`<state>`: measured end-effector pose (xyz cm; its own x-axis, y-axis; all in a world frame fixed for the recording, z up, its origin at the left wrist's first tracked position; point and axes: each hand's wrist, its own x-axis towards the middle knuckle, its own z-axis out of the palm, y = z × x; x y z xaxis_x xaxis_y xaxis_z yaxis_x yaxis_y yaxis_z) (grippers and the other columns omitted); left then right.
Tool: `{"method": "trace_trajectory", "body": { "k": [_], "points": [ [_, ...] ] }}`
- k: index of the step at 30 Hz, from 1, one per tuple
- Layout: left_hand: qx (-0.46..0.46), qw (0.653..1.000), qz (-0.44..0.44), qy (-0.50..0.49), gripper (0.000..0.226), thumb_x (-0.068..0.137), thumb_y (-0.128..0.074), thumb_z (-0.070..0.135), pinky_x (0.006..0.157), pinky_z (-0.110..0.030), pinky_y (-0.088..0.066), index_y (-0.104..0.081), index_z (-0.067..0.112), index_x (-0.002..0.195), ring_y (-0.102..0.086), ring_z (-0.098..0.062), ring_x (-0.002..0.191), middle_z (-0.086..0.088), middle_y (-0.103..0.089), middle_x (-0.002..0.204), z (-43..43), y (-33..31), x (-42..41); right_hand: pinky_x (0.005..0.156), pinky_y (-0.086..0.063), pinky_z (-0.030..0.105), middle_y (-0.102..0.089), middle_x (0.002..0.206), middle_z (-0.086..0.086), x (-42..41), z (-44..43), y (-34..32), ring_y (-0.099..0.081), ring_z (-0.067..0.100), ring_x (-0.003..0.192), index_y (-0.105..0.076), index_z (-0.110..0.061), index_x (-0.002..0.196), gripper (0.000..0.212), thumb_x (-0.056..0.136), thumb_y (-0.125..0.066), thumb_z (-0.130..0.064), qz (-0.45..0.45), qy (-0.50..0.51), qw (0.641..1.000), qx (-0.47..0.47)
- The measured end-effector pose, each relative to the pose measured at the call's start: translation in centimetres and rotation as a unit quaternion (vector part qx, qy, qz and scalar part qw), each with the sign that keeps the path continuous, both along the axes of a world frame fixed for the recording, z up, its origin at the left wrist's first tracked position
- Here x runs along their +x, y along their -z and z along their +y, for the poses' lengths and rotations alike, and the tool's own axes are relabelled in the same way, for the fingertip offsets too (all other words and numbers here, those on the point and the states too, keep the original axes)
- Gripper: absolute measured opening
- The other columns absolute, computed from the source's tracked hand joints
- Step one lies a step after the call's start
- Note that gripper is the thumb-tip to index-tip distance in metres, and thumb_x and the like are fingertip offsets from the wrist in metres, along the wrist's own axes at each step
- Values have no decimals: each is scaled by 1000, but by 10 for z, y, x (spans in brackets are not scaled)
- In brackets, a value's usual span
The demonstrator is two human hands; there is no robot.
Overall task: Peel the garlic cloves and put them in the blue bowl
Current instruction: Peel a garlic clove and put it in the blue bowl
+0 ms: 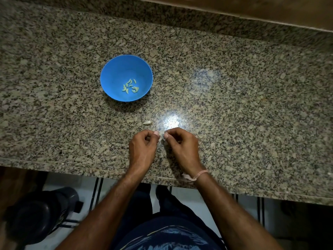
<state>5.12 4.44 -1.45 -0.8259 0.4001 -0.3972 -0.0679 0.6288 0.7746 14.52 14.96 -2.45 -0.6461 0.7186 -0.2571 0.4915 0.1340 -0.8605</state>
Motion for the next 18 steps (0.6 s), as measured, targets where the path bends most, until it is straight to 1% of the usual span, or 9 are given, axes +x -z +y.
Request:
{"method": "trace_trajectory", "body": {
  "k": [1,2,4,6,9,12,14,16,18],
  "points": [
    [2,1000,5,-1,24,102,-63,34,56,-22,-43,-71,18,86,-60,-9,66,4,-67,75,0,0,1,82,-60,26,-77,94,-4,-1,-1,-1,-72,10,88,-77,-15,100,11,94,-76,-24,28,19,996,-79],
    [4,1000,7,0,23,102,-64,33,57,-26,-46,-71,18,86,-63,-11,68,4,-68,75,1,0,1,84,-62,31,-78,94,-2,-1,-1,-1,-74,13,90,-77,-14,100,12,93,-77,-24,47,32,991,-120],
    [11,1000,6,8,21,102,-64,33,60,-28,-52,-74,19,89,-68,-13,73,5,-71,78,0,1,2,88,-62,39,-78,95,0,-1,-3,2,-75,18,92,-78,-13,99,12,92,-78,-23,60,41,987,-144],
    [19,1000,-8,22,19,102,-64,32,64,-24,-53,-75,18,96,-70,-10,77,6,-74,82,-1,1,1,88,-62,40,-78,95,1,-1,-2,1,-75,18,92,-77,-12,98,11,93,-78,-22,62,45,985,-154],
    [43,998,-42,38,17,103,-62,27,69,-17,-56,-76,17,105,-73,-4,79,6,-77,88,-3,-2,-1,85,-62,36,-78,92,1,-1,0,0,-74,17,89,-77,-11,97,10,93,-76,-21,60,42,987,-141],
    [54,996,-52,40,19,102,-64,30,58,-9,-46,-77,17,98,-67,3,68,4,-75,80,-3,-6,-2,85,-62,33,-77,91,-1,-3,0,-2,-74,15,89,-76,-12,97,9,94,-76,-20,63,29,991,-112],
    [59,996,-58,41,21,102,-65,30,52,-7,-41,-78,15,94,-62,6,60,4,-73,76,-3,-8,-4,83,-62,30,-76,92,-2,-3,-1,-4,-73,13,89,-77,-13,98,7,94,-75,-19,67,18,994,-87],
    [68,995,-66,41,20,102,-66,27,54,-7,-43,-79,14,95,-65,5,62,5,-74,75,-3,-10,-7,83,-60,26,-77,96,-4,-3,-3,-5,-72,11,91,-77,-13,102,8,95,-74,-15,78,11,994,-73],
    [69,994,-80,41,17,102,-65,25,58,-11,-48,-79,16,97,-71,-3,71,3,-76,78,-3,-11,-10,84,-57,21,-76,102,-5,-3,-4,-5,-71,8,96,-78,-13,105,12,95,-74,-12,85,-2,995,-59]
  ]
}}
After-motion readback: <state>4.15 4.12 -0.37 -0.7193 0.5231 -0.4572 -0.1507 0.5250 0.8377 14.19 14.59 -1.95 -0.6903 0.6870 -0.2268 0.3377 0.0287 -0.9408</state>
